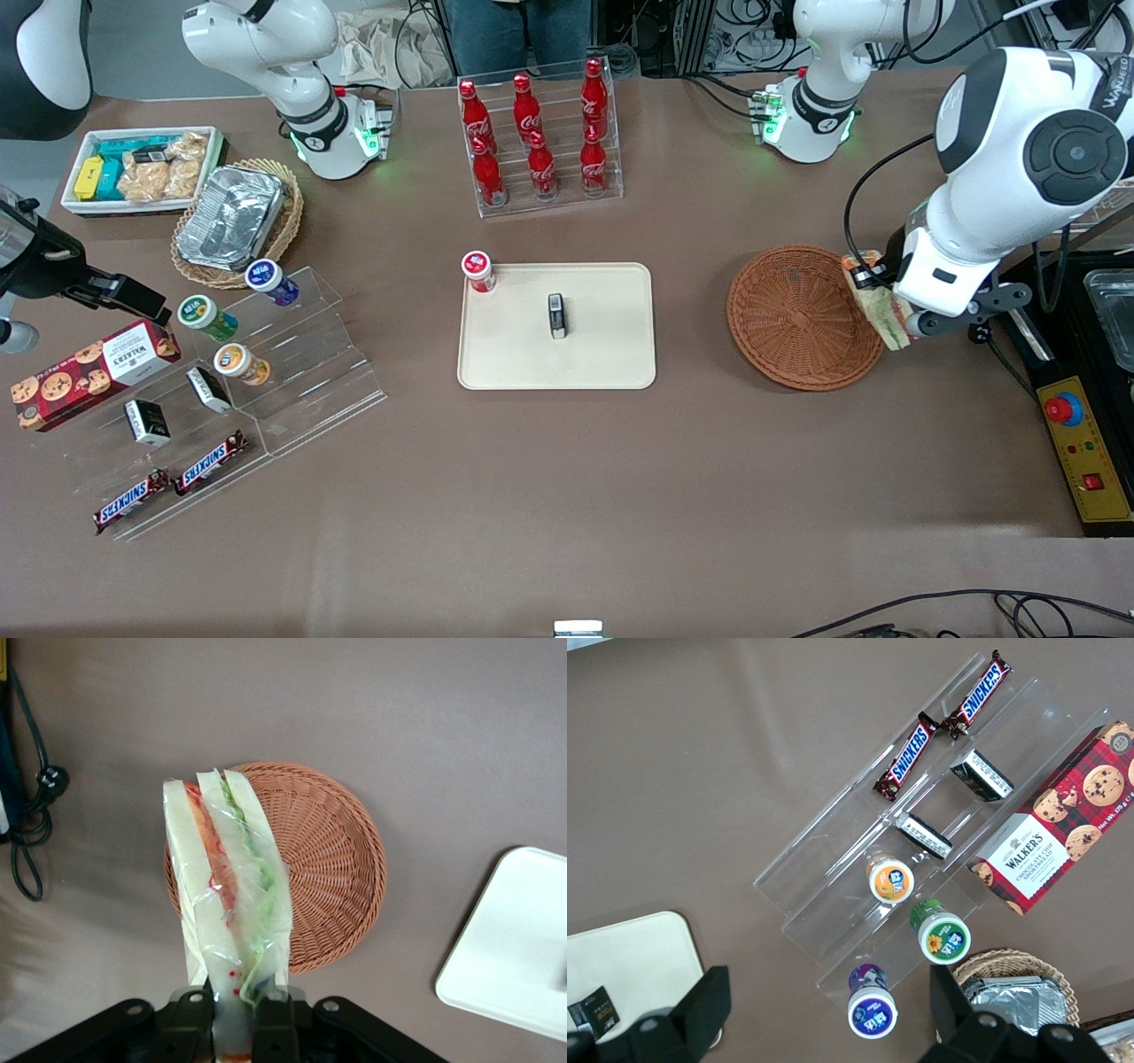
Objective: Place sandwich from basket to tray
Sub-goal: 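Lift the sandwich up out of the basket with the left gripper, then carry the sandwich over the cream tray beside the black box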
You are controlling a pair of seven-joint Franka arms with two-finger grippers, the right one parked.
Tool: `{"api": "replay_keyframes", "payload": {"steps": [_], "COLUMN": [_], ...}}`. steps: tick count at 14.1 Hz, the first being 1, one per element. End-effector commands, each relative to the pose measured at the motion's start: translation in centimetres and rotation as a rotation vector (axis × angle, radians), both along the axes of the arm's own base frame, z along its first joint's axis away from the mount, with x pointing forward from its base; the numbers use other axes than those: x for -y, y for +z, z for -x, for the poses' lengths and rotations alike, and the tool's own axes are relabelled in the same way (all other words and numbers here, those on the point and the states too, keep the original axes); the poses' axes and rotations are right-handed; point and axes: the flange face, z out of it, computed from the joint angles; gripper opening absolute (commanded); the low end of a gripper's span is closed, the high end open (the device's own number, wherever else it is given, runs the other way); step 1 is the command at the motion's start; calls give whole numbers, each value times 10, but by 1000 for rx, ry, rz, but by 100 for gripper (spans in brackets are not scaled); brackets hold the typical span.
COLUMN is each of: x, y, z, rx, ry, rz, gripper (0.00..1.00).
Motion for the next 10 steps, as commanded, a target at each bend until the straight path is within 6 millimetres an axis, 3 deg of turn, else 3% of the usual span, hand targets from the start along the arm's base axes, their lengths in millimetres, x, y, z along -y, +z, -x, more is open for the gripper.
{"api": "replay_keyframes", "payload": {"steps": [1,3,6,9,10], "x": [3,22,76,122,135], "y": [12,7,5,-13,-21], "z": [2,3,12,21,24], "rx": [3,-3,-10,-33,-50], "ry": [-84,-131,-249,-319,-329], "rz": [2,9,18,30,60], "gripper": [0,0,1,14,13]}}
